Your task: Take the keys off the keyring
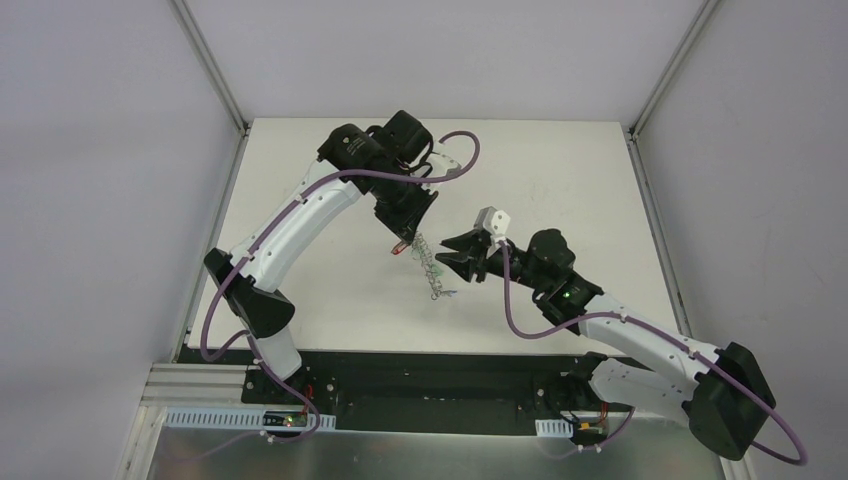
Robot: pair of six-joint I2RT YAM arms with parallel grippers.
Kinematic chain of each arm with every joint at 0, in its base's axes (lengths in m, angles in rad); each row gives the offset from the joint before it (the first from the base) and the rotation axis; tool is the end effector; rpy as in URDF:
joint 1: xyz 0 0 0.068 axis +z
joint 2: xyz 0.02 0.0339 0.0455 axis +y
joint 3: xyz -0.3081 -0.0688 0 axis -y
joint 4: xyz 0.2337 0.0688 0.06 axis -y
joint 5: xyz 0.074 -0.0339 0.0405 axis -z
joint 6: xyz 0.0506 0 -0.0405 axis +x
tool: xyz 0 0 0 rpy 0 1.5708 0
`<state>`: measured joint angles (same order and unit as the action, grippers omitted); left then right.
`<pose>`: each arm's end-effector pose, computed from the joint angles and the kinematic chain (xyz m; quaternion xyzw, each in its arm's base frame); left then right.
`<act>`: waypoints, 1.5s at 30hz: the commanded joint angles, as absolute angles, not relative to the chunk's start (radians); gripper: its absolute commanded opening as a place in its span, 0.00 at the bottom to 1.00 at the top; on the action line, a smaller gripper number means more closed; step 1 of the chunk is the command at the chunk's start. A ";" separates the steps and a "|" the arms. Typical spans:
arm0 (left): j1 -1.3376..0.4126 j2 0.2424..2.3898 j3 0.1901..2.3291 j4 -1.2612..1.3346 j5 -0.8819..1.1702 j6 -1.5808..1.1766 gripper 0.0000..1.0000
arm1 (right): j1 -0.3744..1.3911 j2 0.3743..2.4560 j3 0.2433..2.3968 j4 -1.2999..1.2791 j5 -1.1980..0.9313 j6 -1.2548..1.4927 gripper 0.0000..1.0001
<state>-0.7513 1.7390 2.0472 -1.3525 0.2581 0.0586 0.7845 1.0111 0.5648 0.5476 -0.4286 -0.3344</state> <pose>0.2381 -0.2400 0.4390 0.4080 0.8669 -0.2045 0.2005 0.1356 0.1650 0.3400 -0.4814 0.4715 0.3008 0.6749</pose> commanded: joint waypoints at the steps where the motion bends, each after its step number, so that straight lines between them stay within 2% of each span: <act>1: -0.750 1.717 2.104 -1.398 0.249 0.004 0.00 | 0.797 0.984 0.631 0.539 -0.451 -0.341 0.37; 5: -0.749 1.719 2.112 -1.397 0.277 -0.050 0.00 | 0.824 0.991 0.646 0.536 -0.430 -0.342 0.37; 11: -0.752 1.730 2.103 -1.396 0.294 -0.062 0.00 | 0.910 1.016 0.687 0.523 -0.258 -0.367 0.38; 26: -0.750 1.710 2.100 -1.373 0.379 -0.080 0.00 | 0.953 1.120 0.699 0.619 -0.182 -0.394 0.33; 28: -0.752 1.708 2.095 -1.369 0.399 -0.081 0.00 | 0.954 1.125 0.699 0.632 -0.180 -0.393 0.24; 30: -0.751 1.704 2.089 -1.365 0.400 -0.079 0.00 | 0.953 1.122 0.690 0.653 -0.173 -0.391 0.10; 32: -0.749 1.697 2.083 -1.365 0.392 -0.076 0.00 | 0.954 1.115 0.683 0.658 -0.168 -0.394 0.00; 45: -0.740 1.678 2.049 -1.358 0.350 -0.065 0.00 | 0.953 0.977 0.617 0.572 -0.221 -0.388 0.00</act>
<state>-0.7509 1.7218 2.0613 -1.3579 0.3405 -0.0608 0.9501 1.0439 0.6231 0.5449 -0.1860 -0.3912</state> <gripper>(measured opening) 0.032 0.029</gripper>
